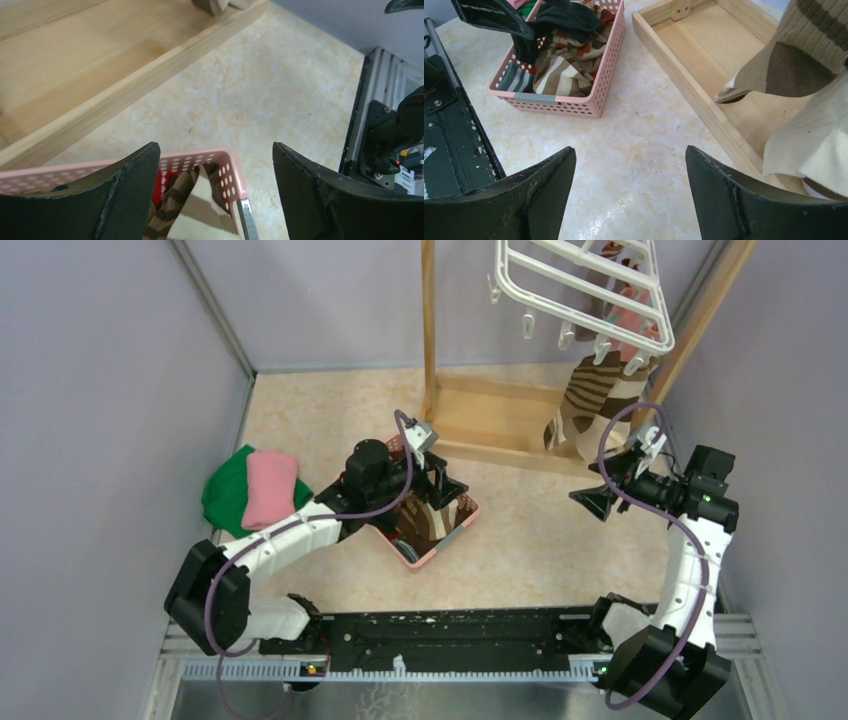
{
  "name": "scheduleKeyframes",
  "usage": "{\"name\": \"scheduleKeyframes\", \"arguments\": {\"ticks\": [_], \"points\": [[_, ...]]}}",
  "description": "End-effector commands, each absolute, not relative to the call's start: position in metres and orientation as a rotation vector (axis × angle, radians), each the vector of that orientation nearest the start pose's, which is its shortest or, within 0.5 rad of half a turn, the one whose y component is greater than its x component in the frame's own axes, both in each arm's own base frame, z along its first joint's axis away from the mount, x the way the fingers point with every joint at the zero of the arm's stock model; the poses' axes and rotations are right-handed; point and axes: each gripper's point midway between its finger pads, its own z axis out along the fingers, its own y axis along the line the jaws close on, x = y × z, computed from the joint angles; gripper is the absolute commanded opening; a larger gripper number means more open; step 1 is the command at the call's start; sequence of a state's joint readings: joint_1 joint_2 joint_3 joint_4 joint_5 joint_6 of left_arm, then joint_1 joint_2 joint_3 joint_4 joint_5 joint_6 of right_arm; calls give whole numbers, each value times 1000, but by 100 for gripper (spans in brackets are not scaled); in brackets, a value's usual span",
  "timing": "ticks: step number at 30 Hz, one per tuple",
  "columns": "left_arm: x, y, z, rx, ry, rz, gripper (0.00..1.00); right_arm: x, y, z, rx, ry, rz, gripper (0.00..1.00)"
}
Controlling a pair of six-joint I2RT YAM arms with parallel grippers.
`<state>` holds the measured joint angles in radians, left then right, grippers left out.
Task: Clip the socks to the hanger
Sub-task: Pick up the sock from the bin.
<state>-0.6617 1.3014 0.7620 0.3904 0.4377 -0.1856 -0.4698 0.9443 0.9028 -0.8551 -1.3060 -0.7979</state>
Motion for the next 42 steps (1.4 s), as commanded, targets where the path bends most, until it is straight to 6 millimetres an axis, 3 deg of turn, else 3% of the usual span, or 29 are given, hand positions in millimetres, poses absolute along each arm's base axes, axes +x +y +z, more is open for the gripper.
{"name": "scheduleKeyframes", "arguments": {"ticks": [1, 8, 20, 23, 30, 33, 39, 42], "points": [[274, -299, 197, 831, 1783, -840, 86, 237, 57, 238, -788, 1680, 690, 79], [276, -299, 170, 856, 1883, -814, 82, 241, 53, 228, -772, 1724, 695, 79], [283, -301, 125, 932, 2147, -762, 63, 242, 54, 221, -759, 1743, 733, 79], [278, -302, 124, 942, 2187, -778, 57, 242, 55, 220, -764, 1748, 743, 79], [265, -296, 145, 945, 2158, -813, 58, 242, 60, 216, -792, 1765, 761, 78], [262, -295, 144, 953, 2158, -819, 57, 242, 60, 216, -799, 1765, 761, 78], [253, -298, 128, 968, 2238, -873, 36, 241, 62, 217, -805, 1763, 762, 78], [251, -296, 128, 971, 2240, -869, 33, 240, 62, 218, -808, 1761, 756, 78]]}}
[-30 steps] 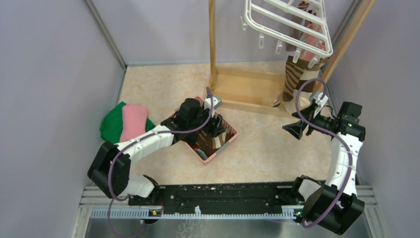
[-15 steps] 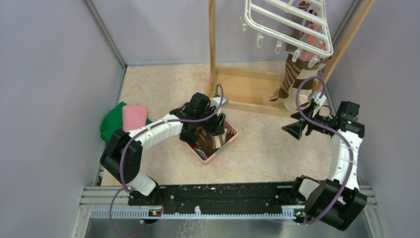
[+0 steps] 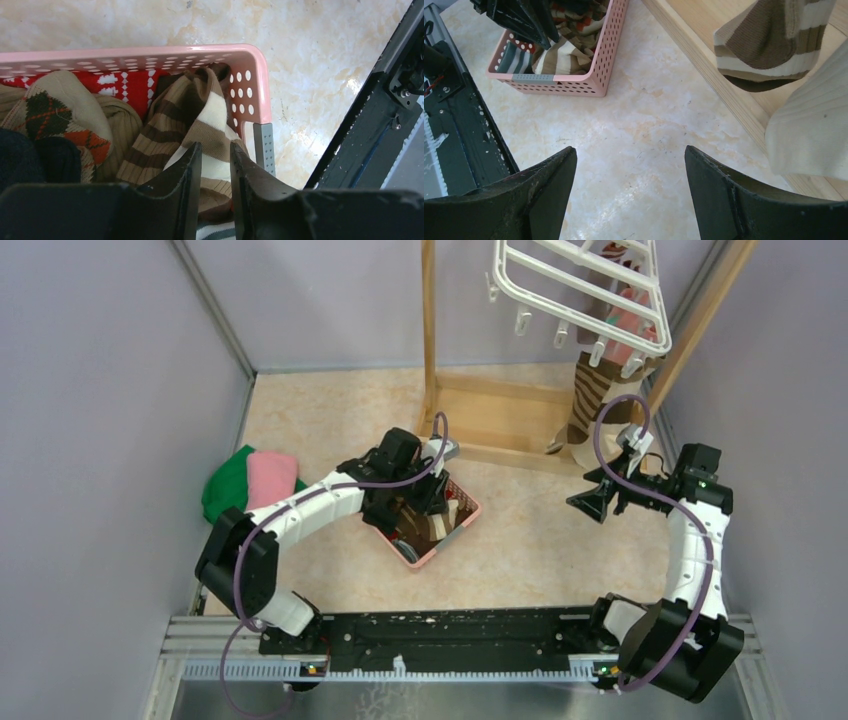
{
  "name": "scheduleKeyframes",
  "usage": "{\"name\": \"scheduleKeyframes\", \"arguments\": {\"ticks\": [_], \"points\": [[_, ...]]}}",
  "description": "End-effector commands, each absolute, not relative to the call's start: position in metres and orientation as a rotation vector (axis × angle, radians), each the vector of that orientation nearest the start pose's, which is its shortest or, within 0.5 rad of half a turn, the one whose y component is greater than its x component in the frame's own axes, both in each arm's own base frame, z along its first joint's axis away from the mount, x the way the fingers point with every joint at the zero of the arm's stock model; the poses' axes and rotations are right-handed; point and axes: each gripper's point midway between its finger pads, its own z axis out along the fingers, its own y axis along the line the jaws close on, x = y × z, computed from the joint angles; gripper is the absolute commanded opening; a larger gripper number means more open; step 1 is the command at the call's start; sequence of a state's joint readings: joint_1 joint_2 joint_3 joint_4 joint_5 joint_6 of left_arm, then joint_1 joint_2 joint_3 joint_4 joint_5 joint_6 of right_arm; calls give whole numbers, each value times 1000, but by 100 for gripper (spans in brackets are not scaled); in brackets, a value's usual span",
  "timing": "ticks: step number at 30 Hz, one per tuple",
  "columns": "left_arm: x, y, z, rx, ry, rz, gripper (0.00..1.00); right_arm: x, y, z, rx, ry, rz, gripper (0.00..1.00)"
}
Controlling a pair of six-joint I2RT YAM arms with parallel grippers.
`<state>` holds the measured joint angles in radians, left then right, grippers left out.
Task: Clip the socks to the hanger
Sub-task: Pick up the sock from the bin.
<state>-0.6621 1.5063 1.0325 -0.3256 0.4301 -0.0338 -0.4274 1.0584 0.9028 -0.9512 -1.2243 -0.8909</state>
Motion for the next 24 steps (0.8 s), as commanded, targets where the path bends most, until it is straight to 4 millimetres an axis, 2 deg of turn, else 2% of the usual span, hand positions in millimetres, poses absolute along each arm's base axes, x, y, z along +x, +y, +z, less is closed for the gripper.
{"name": "scheduleKeyframes", "arguments": {"ticks": [1, 5, 8, 11, 12, 14, 17, 24], "points": [[250, -296, 129, 973, 2235, -866, 33, 240, 62, 218, -809, 1759, 756, 78], [249, -294, 131, 981, 2218, -860, 29, 239, 63, 219, -812, 1754, 750, 78], [252, -294, 131, 976, 2210, -847, 14, 238, 64, 221, -815, 1747, 746, 78], [258, -292, 141, 950, 2179, -814, 9, 237, 64, 223, -818, 1743, 740, 79], [260, -291, 146, 940, 2161, -802, 11, 237, 64, 223, -818, 1742, 740, 79], [264, -289, 158, 918, 2117, -783, 34, 237, 64, 223, -819, 1739, 741, 79], [260, -292, 165, 926, 2062, -820, 49, 236, 65, 224, -819, 1735, 743, 79], [259, -300, 131, 990, 2205, -849, 55, 236, 66, 225, -823, 1729, 740, 79]]}}
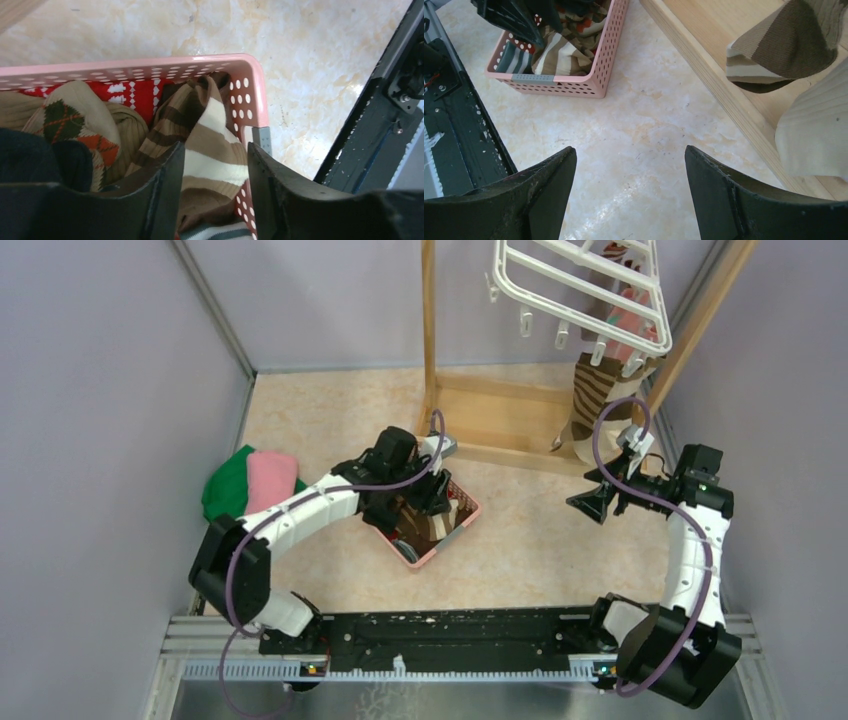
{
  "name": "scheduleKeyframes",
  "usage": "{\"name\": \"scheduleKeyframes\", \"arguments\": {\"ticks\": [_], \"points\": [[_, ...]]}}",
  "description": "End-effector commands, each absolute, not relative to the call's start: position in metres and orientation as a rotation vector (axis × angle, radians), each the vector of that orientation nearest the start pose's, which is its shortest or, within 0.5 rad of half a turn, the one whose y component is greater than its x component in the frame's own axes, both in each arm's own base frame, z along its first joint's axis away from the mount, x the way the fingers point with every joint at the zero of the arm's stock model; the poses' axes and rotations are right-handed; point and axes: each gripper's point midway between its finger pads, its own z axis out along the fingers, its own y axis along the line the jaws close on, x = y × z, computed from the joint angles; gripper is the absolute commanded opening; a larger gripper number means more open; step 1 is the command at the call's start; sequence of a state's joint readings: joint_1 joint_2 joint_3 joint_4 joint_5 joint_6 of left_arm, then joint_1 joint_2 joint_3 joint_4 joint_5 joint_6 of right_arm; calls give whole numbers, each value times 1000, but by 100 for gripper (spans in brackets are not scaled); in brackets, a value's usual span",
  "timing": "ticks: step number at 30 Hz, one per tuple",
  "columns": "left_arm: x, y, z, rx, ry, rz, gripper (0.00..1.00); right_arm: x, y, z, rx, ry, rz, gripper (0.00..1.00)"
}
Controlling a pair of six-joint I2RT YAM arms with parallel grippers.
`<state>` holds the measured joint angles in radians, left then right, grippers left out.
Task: Clip the socks to the hanger
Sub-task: Pick up the sock from the bin.
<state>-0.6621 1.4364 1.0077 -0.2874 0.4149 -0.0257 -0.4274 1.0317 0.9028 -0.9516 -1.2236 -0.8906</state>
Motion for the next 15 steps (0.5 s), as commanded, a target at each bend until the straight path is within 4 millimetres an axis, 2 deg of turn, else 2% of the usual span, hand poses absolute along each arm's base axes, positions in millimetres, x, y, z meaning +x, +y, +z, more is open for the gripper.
{"name": "scheduleKeyframes", "arguments": {"ticks": [1, 3, 5, 6, 8, 13, 15], "points": [[259, -299, 126, 992, 2233, -839, 58, 235, 66, 225, -822, 1729, 739, 79], [264, -300, 120, 987, 2250, -823, 62, 236, 65, 225, -821, 1730, 739, 79], [266, -301, 119, 1007, 2233, -812, 60, 235, 66, 225, -821, 1730, 742, 79], [266, -301, 121, 1010, 2227, -816, 55, 235, 66, 225, -820, 1731, 740, 79], [267, -302, 124, 1004, 2219, -818, 36, 236, 66, 225, -821, 1731, 740, 79], [266, -299, 143, 991, 2168, -814, 5, 236, 66, 225, -819, 1730, 742, 79], [270, -294, 155, 959, 2137, -774, 0, 235, 66, 225, -820, 1730, 742, 79]]}}
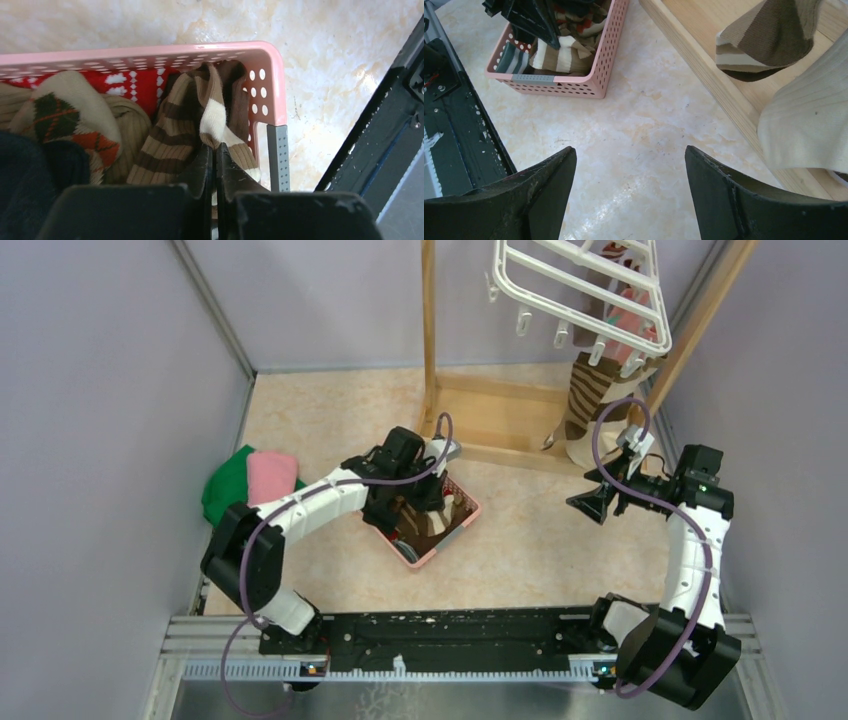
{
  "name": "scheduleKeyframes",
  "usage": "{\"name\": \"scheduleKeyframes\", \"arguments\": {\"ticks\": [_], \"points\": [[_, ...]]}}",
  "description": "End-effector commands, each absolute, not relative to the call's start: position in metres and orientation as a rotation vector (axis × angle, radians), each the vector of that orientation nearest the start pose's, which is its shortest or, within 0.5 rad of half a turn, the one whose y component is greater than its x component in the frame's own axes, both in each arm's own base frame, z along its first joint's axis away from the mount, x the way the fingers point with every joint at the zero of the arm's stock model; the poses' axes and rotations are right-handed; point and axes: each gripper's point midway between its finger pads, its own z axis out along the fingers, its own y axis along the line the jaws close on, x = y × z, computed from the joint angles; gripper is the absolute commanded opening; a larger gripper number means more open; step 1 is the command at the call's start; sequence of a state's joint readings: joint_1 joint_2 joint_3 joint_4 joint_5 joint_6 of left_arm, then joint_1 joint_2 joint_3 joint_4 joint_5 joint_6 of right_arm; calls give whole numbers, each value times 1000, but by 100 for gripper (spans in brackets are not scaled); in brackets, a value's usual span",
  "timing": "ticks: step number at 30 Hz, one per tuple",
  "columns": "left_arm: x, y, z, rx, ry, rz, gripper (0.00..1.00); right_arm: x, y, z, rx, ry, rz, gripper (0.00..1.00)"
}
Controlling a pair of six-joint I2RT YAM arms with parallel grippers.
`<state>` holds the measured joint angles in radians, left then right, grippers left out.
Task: Clip the socks to the hanger
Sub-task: Pick up the sock from the bin.
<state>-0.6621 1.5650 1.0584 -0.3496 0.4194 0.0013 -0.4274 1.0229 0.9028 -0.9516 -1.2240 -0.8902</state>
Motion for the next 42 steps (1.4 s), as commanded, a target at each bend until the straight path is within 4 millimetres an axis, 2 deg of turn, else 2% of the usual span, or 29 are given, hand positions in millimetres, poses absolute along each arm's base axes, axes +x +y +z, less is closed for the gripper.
{"name": "scheduleKeyframes", "arguments": {"ticks": [1, 5, 8, 11, 14, 19, 25, 30, 32, 34, 36, 40, 42], "points": [[273, -290, 164, 935, 2112, -741, 0, 235, 66, 225, -819, 1731, 743, 79], [287, -272, 210, 785, 1989, -634, 0, 235, 67, 226, -820, 1726, 748, 79], [289, -262, 242, 725, 1871, -606, 0, 234, 67, 226, -819, 1725, 748, 79], [289, -259, 259, 722, 1821, -590, 0, 234, 67, 227, -820, 1722, 750, 79], [291, -260, 266, 721, 1819, -585, 0, 234, 67, 227, -820, 1720, 751, 79], [304, -252, 263, 673, 1836, -522, 0, 233, 68, 227, -820, 1718, 754, 79], [323, -230, 234, 526, 1900, -475, 0, 233, 69, 227, -821, 1719, 758, 79], [339, -204, 217, 349, 1918, -470, 0, 233, 70, 227, -826, 1718, 762, 80], [349, -188, 211, 254, 1924, -412, 7, 233, 70, 227, -828, 1718, 761, 80], [357, -174, 209, 166, 1924, -363, 24, 233, 70, 227, -829, 1718, 763, 80], [363, -162, 215, 67, 1897, -331, 46, 233, 71, 228, -832, 1717, 761, 80], [364, -145, 231, -31, 1845, -280, 56, 233, 71, 227, -833, 1717, 762, 80], [359, -148, 239, 18, 1833, -302, 58, 233, 71, 227, -833, 1719, 763, 80]]}}
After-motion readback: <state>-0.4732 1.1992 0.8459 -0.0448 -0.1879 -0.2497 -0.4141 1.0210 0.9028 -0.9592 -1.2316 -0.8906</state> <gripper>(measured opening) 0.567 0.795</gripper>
